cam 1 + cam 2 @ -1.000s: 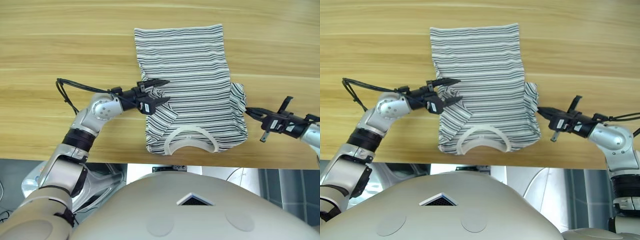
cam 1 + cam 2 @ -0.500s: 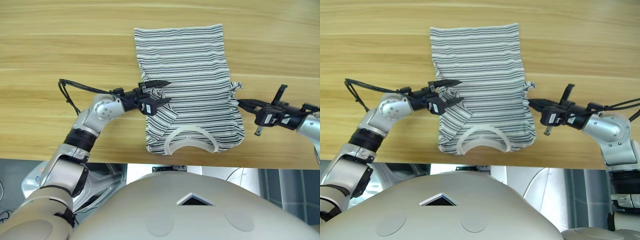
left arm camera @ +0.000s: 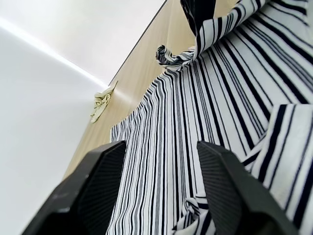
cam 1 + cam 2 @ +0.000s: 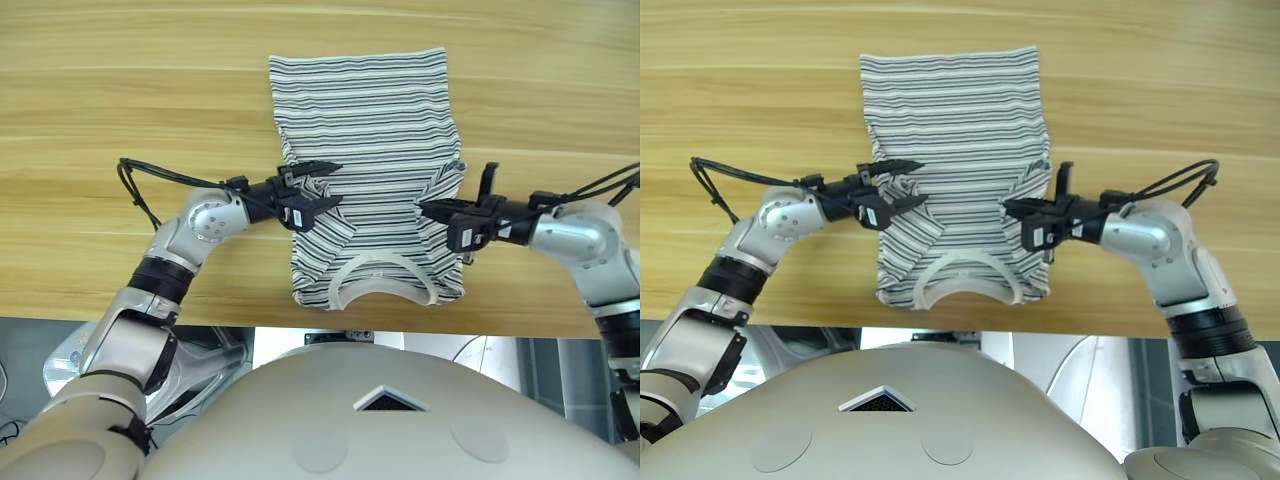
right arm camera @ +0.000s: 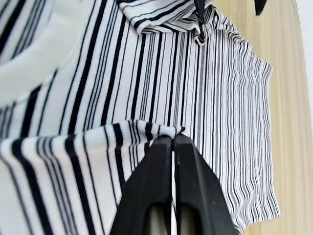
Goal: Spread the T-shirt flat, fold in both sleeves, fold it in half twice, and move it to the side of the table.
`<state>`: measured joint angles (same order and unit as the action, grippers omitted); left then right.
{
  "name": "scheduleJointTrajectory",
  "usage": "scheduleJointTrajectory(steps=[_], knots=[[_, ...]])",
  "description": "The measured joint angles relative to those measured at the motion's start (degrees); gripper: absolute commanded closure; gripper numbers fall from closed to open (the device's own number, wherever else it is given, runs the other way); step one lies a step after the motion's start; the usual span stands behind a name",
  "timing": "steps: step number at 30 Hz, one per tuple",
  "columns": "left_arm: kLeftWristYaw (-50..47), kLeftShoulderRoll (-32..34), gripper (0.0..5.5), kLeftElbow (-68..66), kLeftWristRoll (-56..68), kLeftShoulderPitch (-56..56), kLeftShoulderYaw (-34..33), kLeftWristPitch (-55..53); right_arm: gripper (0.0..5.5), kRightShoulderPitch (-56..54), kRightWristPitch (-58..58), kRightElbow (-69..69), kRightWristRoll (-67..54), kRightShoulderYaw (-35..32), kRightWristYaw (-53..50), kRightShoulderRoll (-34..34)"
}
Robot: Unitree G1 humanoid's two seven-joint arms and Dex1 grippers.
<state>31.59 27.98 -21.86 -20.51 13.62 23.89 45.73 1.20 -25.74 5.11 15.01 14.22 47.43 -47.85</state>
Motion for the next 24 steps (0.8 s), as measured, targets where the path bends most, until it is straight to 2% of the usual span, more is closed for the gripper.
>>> scheduleJointTrajectory(steps=[15, 22, 24], knots=[[0.0, 0.14, 2.79, 0.29, -0.04, -0.12, 0.17, 0.0, 5.45, -2.16, 0.78, -0.76, 2.06, 4.16, -0.01, 2.21], [2.6, 0.18, 2.79, 0.39, 2.33, -0.17, 1.33, 0.02, 4.09, -1.83, 2.69, -0.73, -0.41, 4.49, 1.23, 2.47], [4.27, 0.21, 2.53, 0.49, 3.12, -0.18, 2.09, -0.48, 3.77, -1.84, 3.3, -0.89, -0.6, 4.58, 1.4, 2.81]])
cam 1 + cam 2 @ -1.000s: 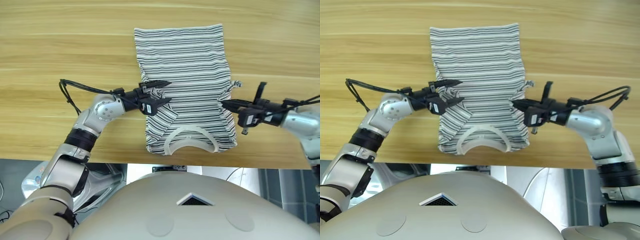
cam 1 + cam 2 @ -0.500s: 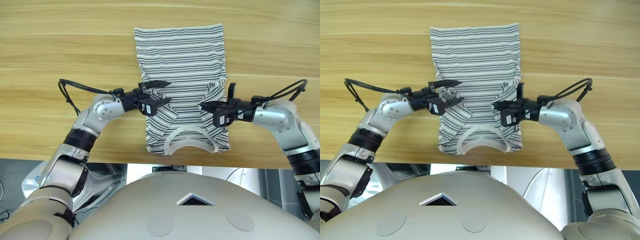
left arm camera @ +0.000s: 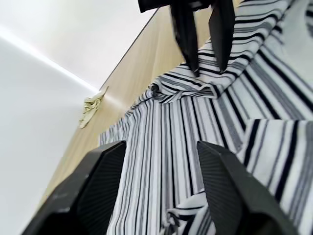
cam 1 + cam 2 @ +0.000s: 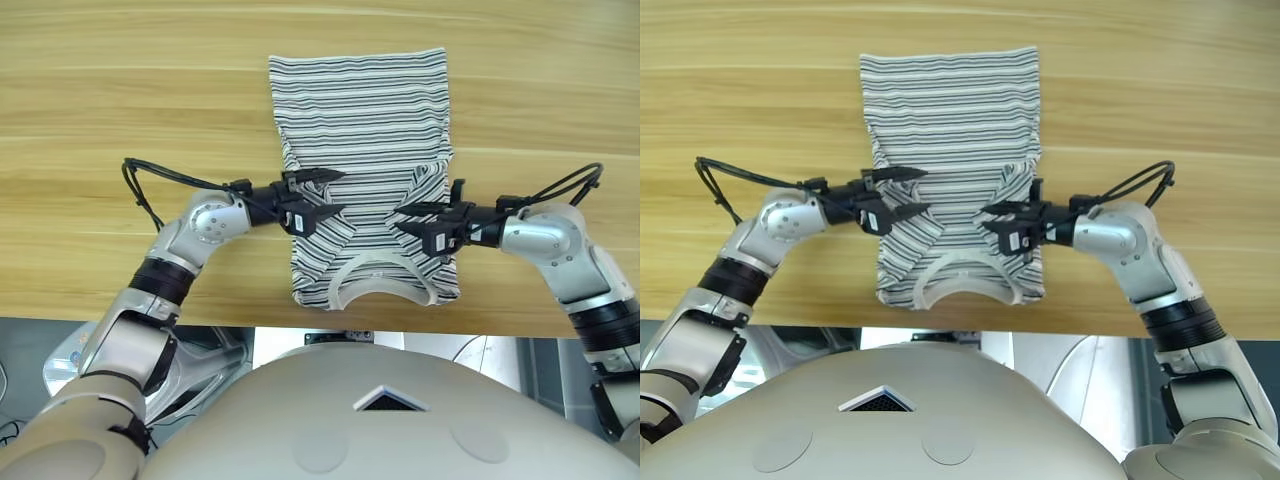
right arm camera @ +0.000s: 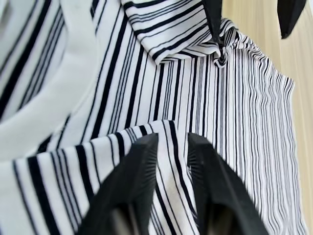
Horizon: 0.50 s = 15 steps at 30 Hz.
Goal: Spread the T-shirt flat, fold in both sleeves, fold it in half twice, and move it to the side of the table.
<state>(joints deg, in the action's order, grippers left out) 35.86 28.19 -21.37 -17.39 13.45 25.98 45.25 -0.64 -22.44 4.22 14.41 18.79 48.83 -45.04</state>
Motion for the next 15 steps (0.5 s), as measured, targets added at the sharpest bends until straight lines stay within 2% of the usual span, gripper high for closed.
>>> scheduleJointTrajectory(steps=[7, 10, 15], knots=[[7.67, 1.51, 1.35, 3.61, 7.92, -1.52, 0.78, -2.26, 2.54, 0.1, 0.86, 0.35, -4.41, -1.09, -0.06, 1.53], [10.07, 4.85, 1.09, 8.85, 14.41, -2.97, -1.52, -2.93, 1.98, 0.93, 0.45, 1.44, -10.34, -9.4, -0.66, -1.31], [19.03, 18.69, 1.09, 17.79, 23.14, -8.46, -6.36, -4.89, 1.16, 8.81, -2.53, -0.47, -13.35, -22.52, -0.3, -9.52]])
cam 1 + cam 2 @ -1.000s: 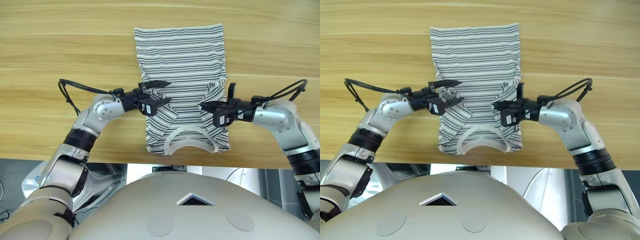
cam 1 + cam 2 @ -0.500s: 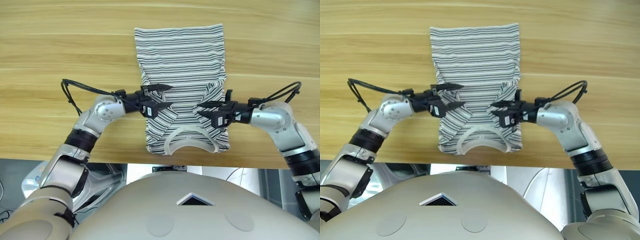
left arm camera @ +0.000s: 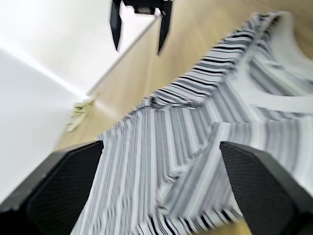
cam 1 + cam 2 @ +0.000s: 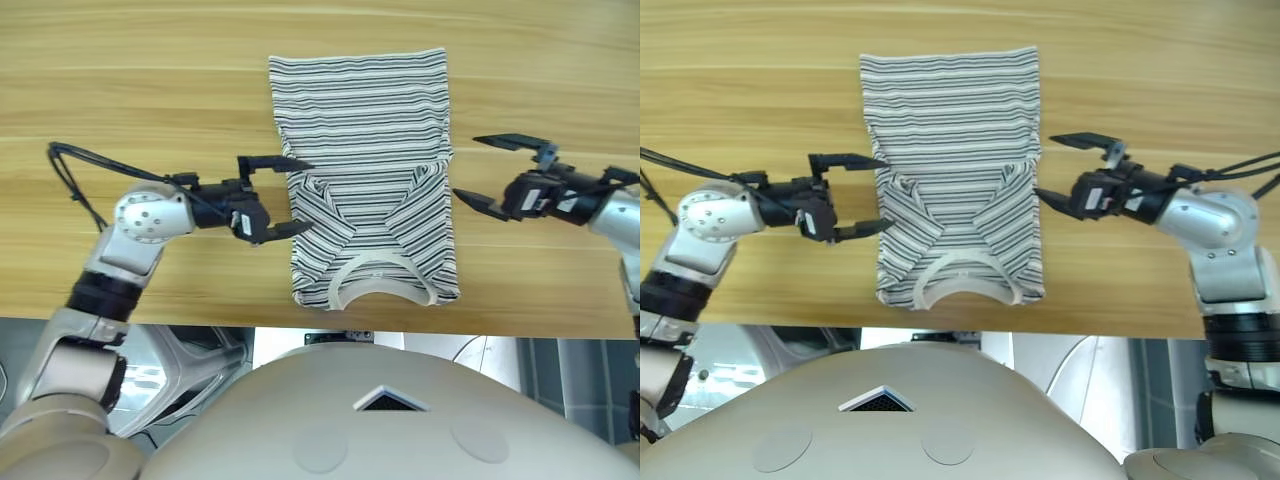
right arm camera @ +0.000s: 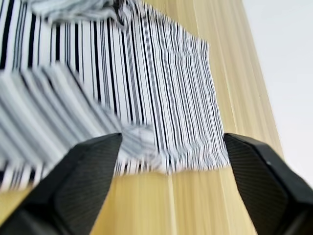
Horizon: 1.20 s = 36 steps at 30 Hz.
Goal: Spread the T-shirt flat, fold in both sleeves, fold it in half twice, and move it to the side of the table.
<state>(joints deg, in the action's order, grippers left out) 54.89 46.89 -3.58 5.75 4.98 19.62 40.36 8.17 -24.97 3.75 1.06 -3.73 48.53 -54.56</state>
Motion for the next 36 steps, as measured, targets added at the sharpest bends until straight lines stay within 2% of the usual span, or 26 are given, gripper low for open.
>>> scheduleJointTrajectory(steps=[3, 6, 9, 20, 36], knots=[[4.15, 6.82, 1.09, 1.72, 1.22, -4.29, -1.89, -0.71, 0.62, 6.55, -1.95, -1.25, -0.16, -4.98, 1.11, -2.89], [6.26, 10.85, 1.09, 2.12, -0.66, -9.79, -2.08, -0.35, 0.12, 12.28, -3.99, -1.5, -0.15, -6.79, 2.58, -3.52], [7.01, 12.08, 1.09, 3.33, -1.81, -14.23, -1.96, -0.31, 0.12, 16.56, -4.92, -1.54, -0.05, -6.81, 3.76, -3.69], [4.45, 5.59, 1.09, 6.22, -4.46, -16.26, 0.22, -0.49, 0.12, 17.95, -8.19, -1.62, 0.07, 1.55, 5.03, -2.17], [0.59, -0.91, 1.09, 4.41, -10.56, -13.54, 2.53, -0.58, 0.12, 18.43, -10.45, 1.62, -0.05, 7.02, 3.91, -2.01]])
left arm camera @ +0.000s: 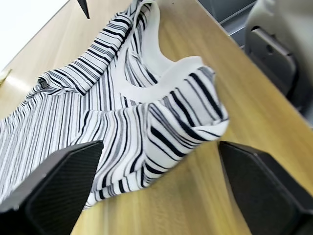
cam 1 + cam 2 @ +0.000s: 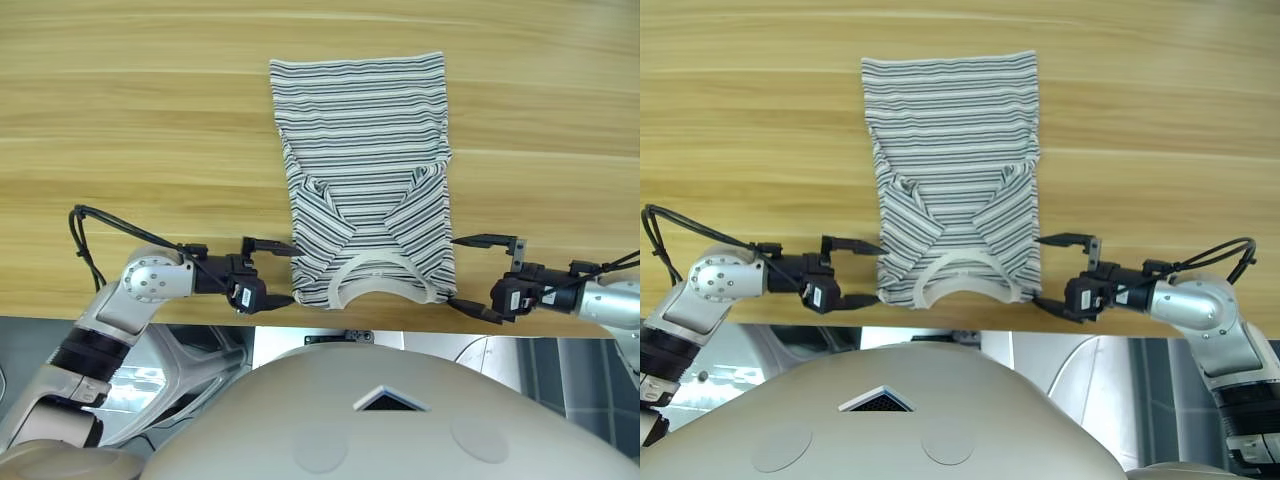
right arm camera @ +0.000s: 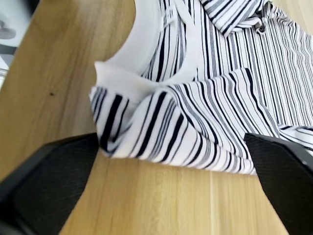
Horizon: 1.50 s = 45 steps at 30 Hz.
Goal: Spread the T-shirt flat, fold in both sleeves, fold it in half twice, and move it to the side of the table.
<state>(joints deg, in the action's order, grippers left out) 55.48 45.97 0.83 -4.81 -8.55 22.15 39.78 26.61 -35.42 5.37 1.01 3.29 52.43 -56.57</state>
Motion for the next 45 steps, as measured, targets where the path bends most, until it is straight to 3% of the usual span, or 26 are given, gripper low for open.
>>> scheduleJointTrajectory(steps=[3, 9, 29, 34, 40, 45], knots=[[-0.56, -0.39, 1.09, -0.55, -0.37, 0.24, 0.24, 0.84, 0.45, -0.5, -0.1, 0.1, 0.0, 0.96, -0.07, 0.03], [-1.03, -0.44, 1.09, -0.92, -0.47, 0.88, 1.36, 1.25, 1.75, -1.06, -0.15, -0.36, 0.21, 3.03, -0.13, 0.06], [0.12, -0.34, 4.48, -1.79, 0.36, 0.7, 3.47, 1.14, 5.35, -1.43, 0.61, -1.19, 2.22, 4.19, -1.09, 0.05], [-0.34, -0.49, 5.12, -2.28, 0.18, 0.72, 3.47, 1.16, 5.5, -1.56, 1.02, -1.05, 2.22, 4.19, -1.08, 0.04], [0.56, -0.43, 5.12, -1.06, 3.4, 0.45, 3.57, 0.65, 5.5, -1.33, 0.98, 0.35, 2.01, 4.15, -0.42, -0.43], [3.83, 5.54, 5.12, 4.85, 11.3, -1.19, 0.77, -0.28, 5.5, 1.52, -1.37, 6.06, -2.88, 2.39, 1.86, -3.65]])
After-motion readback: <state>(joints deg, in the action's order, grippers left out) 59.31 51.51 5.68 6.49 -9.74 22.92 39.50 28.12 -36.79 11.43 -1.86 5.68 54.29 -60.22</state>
